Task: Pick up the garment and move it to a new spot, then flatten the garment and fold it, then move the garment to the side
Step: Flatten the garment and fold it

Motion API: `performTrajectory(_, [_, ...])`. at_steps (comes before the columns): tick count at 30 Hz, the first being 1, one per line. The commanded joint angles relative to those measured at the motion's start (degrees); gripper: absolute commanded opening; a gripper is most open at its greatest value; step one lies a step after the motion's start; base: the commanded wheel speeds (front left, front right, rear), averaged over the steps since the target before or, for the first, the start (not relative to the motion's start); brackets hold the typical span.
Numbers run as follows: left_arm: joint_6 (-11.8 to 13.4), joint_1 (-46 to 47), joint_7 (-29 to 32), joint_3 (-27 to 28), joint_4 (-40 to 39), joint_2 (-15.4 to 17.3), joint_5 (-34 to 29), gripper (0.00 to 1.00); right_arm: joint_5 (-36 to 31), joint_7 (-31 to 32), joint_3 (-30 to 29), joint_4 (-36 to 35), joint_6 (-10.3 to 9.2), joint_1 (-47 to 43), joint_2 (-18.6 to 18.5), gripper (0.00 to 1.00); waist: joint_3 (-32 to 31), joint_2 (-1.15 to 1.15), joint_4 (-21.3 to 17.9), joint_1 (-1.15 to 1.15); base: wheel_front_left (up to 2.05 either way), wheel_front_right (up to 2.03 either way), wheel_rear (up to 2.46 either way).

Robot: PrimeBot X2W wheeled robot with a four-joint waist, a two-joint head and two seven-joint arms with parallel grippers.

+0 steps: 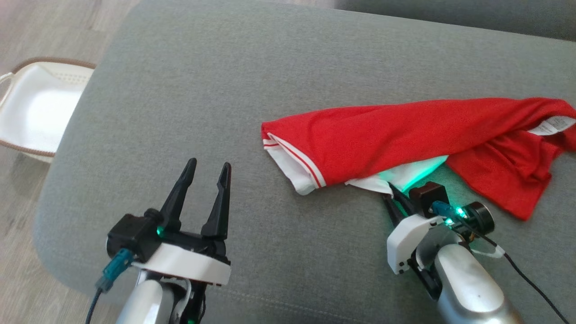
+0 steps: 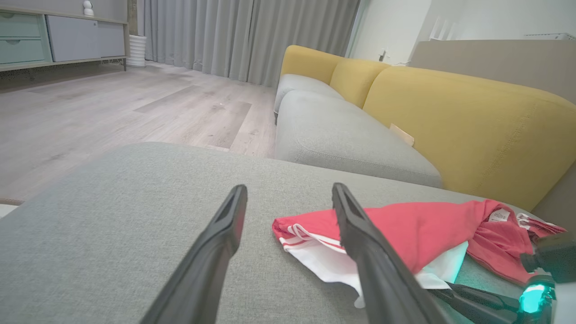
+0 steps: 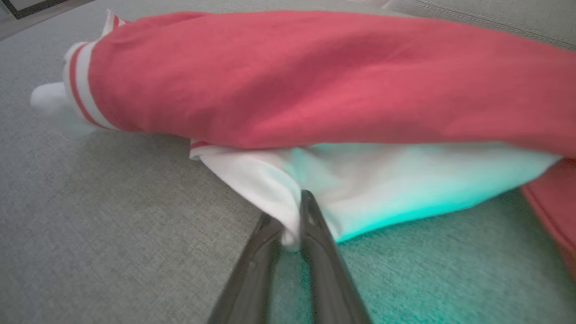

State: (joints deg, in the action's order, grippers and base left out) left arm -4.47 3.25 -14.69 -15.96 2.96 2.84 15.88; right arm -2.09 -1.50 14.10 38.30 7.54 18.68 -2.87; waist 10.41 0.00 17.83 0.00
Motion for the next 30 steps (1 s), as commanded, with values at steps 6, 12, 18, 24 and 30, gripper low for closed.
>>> performTrajectory(6, [0.53,2.69,-0.30,2.23,-1.57,0.04,-0.03,1.00,-0.07,-2.58,0.94,-0.61,-0.05,1.63,0.00,0.00,-1.24,0.00,-2.63,0.00,0.00,0.00,0.00])
performTrajectory(12, [0.85,2.28,-0.30,2.40,-1.67,0.04,0.12,1.00,-1.94,-4.41,-1.13,-8.95,-0.05,4.79,0.00,0.00,-2.88,0.00,-4.59,0.00,0.00,0.00,0.00])
performTrajectory(18, [1.01,2.24,-0.30,1.62,-2.03,0.04,0.81,1.00,-2.12,0.35,0.41,-18.53,-0.05,13.30,-3.20,0.00,-2.65,0.00,-3.78,0.00,0.00,0.00,0.00])
performTrajectory(24, [1.06,3.10,-0.30,0.58,-2.46,0.04,1.89,1.00,1.94,6.46,6.30,-19.25,-0.05,25.01,-10.39,0.00,-0.26,0.00,-0.93,0.00,0.00,0.00,0.00])
performTrajectory(30, [1.41,4.50,-0.30,-1.33,-2.52,0.04,4.13,1.00,7.22,9.13,13.54,-11.00,-0.05,39.09,-19.65,0.00,3.11,0.00,4.65,0.00,0.00,0.00,0.00])
